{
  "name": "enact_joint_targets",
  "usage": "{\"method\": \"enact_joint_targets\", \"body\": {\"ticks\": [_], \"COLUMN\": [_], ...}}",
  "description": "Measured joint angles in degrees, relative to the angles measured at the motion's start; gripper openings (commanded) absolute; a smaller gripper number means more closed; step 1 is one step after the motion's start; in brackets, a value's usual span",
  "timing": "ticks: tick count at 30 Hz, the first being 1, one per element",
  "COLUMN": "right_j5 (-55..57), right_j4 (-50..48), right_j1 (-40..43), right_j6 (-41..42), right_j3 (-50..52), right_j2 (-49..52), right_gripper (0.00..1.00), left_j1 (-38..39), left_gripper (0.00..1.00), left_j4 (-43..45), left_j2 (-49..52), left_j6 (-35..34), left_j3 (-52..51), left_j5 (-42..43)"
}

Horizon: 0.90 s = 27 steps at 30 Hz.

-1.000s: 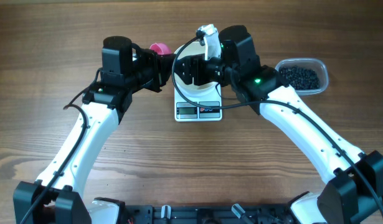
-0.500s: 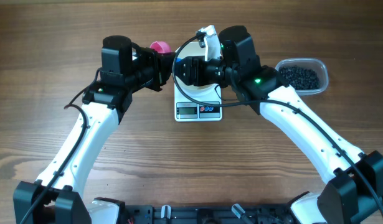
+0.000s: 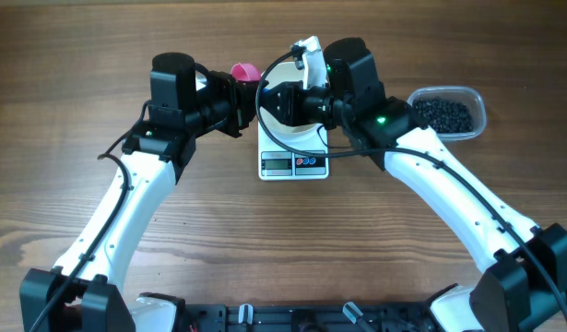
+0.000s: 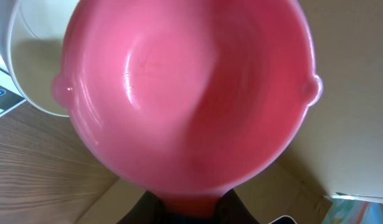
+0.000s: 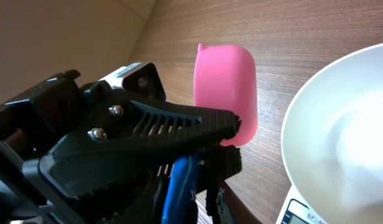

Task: Scoop item into bowl and weigh 150g on scale
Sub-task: 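Close the right gripper on the scoop's blue handle, then open the left gripper and carry the scoop right toward the bean tub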

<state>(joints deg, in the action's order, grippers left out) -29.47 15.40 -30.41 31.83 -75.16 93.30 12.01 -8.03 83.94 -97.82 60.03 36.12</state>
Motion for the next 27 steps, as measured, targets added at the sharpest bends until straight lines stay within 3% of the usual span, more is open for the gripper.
{"method": "enact_joint_targets", "body": {"ticks": [2,11,12,13,14,16,22,25,27], "right_j5": [0.35,2.69,2.73,2.75,2.80,3.58,6.01,5.97,5.99], "right_j4": [-0.37,-0.33,-0.13,-0.04,-0.09,0.24,0.00,1.27,7.28], "right_j1": [-0.04,-0.42,-0.42,-0.42,-0.44,-0.48,-0.13,0.63,2.23], "right_j6": [0.22,0.48,0.52,0.50,0.50,0.52,0.26,-0.24,-1.38], "right_j3": [0.00,0.00,0.00,0.00,0.00,0.02,0.02,-0.17,-2.29], "right_j2": [0.00,0.00,0.00,0.00,0.00,0.00,0.02,0.02,0.09], "right_gripper": [0.04,0.04,0.04,0.04,0.04,0.04,0.04,0.04,0.04], "left_j1": [0.00,0.00,0.00,0.00,0.00,0.00,-0.04,-0.04,-0.04], "left_gripper": [0.04,0.04,0.12,0.29,0.57,0.98,1.00,1.00,1.00], "left_j4": [0.00,0.04,-0.04,-0.09,-0.07,0.28,0.15,0.61,2.43], "left_j2": [0.00,0.00,0.00,0.00,0.00,0.00,0.00,0.00,0.00], "left_j6": [-0.02,0.02,0.02,0.02,0.04,0.11,8.37,18.71,26.36], "left_j3": [0.00,0.00,0.00,0.00,0.00,0.02,0.04,0.04,0.04], "left_j5": [0.22,-0.13,-0.20,-0.20,-0.20,0.00,0.68,0.90,2.12]}}
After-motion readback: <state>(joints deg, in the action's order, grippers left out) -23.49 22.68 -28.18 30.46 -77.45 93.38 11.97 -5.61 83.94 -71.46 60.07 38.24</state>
